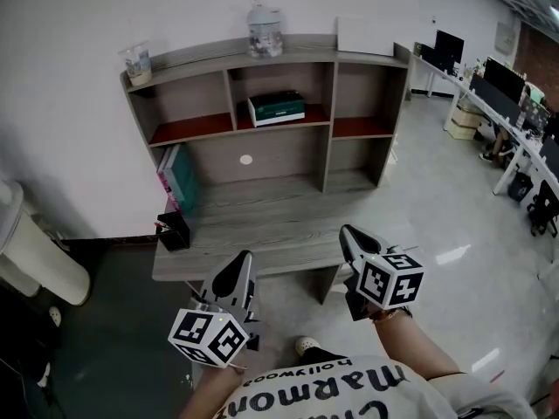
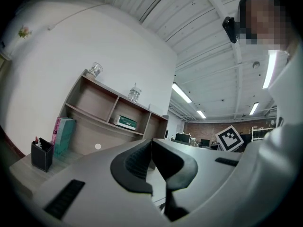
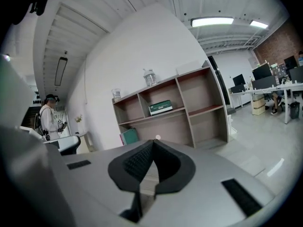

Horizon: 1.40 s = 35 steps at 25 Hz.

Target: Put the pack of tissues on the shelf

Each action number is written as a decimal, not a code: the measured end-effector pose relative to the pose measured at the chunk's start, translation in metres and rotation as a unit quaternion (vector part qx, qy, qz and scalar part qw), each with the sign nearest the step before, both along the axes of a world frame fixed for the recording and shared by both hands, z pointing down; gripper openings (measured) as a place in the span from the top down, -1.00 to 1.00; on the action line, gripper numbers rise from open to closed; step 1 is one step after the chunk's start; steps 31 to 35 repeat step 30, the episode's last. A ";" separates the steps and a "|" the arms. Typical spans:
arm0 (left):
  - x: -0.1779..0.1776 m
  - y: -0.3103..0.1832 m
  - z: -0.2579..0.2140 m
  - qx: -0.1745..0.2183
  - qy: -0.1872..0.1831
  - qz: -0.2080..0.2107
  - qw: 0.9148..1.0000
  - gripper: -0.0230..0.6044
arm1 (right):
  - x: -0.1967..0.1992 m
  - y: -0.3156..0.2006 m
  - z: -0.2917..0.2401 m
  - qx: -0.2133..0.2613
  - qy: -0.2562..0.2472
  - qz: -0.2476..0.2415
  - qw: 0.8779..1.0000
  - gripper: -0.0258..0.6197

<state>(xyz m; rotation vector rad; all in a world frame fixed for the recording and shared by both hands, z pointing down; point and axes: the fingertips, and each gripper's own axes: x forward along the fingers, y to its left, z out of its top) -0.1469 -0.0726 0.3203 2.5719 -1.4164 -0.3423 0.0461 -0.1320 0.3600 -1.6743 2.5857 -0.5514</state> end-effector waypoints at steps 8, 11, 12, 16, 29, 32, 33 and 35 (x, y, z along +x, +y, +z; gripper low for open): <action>-0.007 0.009 0.005 -0.007 -0.002 -0.001 1.000 0.87 | -0.002 0.008 0.010 -0.016 -0.016 0.002 1.000 0.90; -0.007 0.011 0.011 -0.014 -0.004 0.000 1.000 0.87 | -0.002 0.010 0.016 -0.024 -0.019 0.003 1.000 0.90; -0.006 0.012 0.012 -0.016 -0.004 0.001 1.000 0.87 | -0.002 0.011 0.018 -0.026 -0.020 0.003 0.999 0.90; -0.008 0.014 0.019 -0.023 -0.003 0.002 1.000 0.87 | -0.003 0.013 0.025 -0.034 -0.021 0.003 0.999 0.90; -0.011 0.020 0.023 -0.028 -0.001 0.000 1.000 0.87 | -0.005 0.015 0.034 -0.050 -0.018 0.004 0.999 0.90; -0.012 0.020 0.023 -0.028 0.000 -0.001 1.000 0.87 | -0.005 0.015 0.034 -0.052 -0.019 0.004 0.998 0.90; -0.012 0.020 0.023 -0.028 0.000 -0.001 1.000 0.87 | -0.005 0.015 0.034 -0.052 -0.019 0.004 0.998 0.90; -0.012 0.020 0.023 -0.028 0.000 -0.001 1.000 0.87 | -0.005 0.015 0.034 -0.052 -0.019 0.004 0.998 0.90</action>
